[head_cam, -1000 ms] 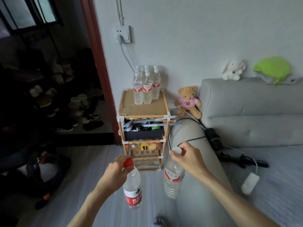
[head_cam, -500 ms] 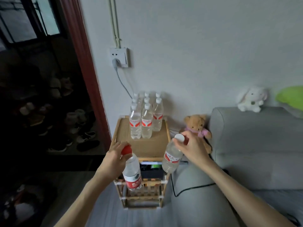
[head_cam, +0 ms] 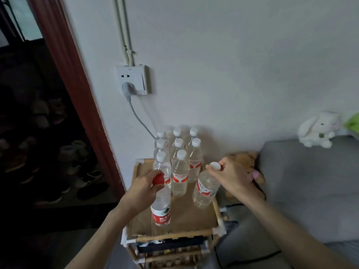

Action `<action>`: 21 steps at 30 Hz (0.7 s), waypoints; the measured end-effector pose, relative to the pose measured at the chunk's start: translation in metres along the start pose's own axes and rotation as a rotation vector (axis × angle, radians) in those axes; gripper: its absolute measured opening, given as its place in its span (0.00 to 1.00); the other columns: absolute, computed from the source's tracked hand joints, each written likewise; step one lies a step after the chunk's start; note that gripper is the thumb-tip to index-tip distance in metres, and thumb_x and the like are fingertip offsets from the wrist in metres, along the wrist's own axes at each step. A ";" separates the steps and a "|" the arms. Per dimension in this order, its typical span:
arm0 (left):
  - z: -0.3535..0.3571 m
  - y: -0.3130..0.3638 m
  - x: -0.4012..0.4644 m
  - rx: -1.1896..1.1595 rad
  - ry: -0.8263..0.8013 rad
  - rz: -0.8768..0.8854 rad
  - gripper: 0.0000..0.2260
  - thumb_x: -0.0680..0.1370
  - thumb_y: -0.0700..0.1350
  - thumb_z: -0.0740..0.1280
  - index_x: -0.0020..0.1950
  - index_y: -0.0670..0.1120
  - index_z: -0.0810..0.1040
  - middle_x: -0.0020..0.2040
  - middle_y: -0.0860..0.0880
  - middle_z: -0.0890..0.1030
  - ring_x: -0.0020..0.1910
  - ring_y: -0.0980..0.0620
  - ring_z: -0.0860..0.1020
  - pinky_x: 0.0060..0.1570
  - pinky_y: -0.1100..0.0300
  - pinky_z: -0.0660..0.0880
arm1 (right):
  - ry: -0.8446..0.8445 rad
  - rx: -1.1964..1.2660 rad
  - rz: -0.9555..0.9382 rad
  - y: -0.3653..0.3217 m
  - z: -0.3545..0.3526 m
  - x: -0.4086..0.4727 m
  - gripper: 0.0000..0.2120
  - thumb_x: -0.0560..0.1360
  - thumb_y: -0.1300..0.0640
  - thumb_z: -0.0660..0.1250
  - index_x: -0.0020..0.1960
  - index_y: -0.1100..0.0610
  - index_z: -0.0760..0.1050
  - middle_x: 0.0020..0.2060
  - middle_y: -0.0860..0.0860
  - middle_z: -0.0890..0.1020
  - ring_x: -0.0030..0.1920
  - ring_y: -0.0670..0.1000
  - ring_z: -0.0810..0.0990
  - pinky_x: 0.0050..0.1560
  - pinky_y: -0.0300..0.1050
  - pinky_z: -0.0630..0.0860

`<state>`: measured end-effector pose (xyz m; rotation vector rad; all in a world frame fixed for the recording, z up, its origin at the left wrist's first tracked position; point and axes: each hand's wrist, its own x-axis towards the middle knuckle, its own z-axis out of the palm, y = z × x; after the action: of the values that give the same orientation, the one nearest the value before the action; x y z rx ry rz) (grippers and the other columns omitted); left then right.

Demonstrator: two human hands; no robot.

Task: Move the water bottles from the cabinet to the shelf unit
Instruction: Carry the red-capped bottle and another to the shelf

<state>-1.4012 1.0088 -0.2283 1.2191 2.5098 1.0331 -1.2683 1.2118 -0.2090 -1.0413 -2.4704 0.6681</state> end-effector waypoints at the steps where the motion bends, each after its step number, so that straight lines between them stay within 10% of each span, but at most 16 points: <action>1: 0.001 -0.003 0.005 -0.009 -0.017 -0.006 0.15 0.74 0.40 0.66 0.61 0.44 0.73 0.54 0.47 0.78 0.49 0.51 0.74 0.47 0.66 0.64 | 0.006 0.017 0.005 -0.002 0.004 0.007 0.16 0.70 0.43 0.68 0.38 0.56 0.71 0.27 0.43 0.71 0.30 0.43 0.71 0.26 0.37 0.59; 6: 0.010 -0.010 0.019 -0.069 -0.039 -0.005 0.15 0.74 0.41 0.68 0.60 0.45 0.73 0.52 0.51 0.75 0.50 0.52 0.75 0.54 0.58 0.73 | -0.068 0.094 0.048 0.000 0.034 0.034 0.16 0.70 0.44 0.69 0.40 0.56 0.70 0.31 0.46 0.74 0.33 0.46 0.73 0.27 0.37 0.62; 12: 0.018 -0.014 0.021 -0.107 0.011 0.108 0.20 0.74 0.38 0.66 0.65 0.49 0.72 0.61 0.60 0.71 0.60 0.64 0.70 0.59 0.77 0.63 | -0.276 0.073 -0.065 0.008 0.033 0.050 0.19 0.74 0.44 0.64 0.58 0.55 0.68 0.43 0.47 0.77 0.42 0.47 0.77 0.38 0.39 0.71; 16: 0.019 -0.017 0.024 -0.124 -0.024 0.120 0.20 0.74 0.36 0.66 0.65 0.47 0.72 0.62 0.57 0.72 0.61 0.64 0.69 0.62 0.73 0.63 | -0.485 0.047 -0.246 0.021 0.027 0.056 0.24 0.77 0.52 0.61 0.71 0.48 0.60 0.42 0.42 0.76 0.39 0.39 0.74 0.41 0.32 0.68; 21: 0.019 -0.016 0.026 -0.135 0.039 -0.015 0.16 0.71 0.38 0.70 0.57 0.49 0.76 0.49 0.61 0.76 0.46 0.57 0.77 0.48 0.71 0.72 | -0.422 0.041 -0.256 0.034 0.029 0.067 0.18 0.75 0.50 0.64 0.64 0.48 0.69 0.52 0.48 0.80 0.51 0.49 0.79 0.51 0.44 0.75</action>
<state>-1.4203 1.0307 -0.2491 1.1510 2.4287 1.2115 -1.3077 1.2736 -0.2414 -0.5955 -2.8632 0.9258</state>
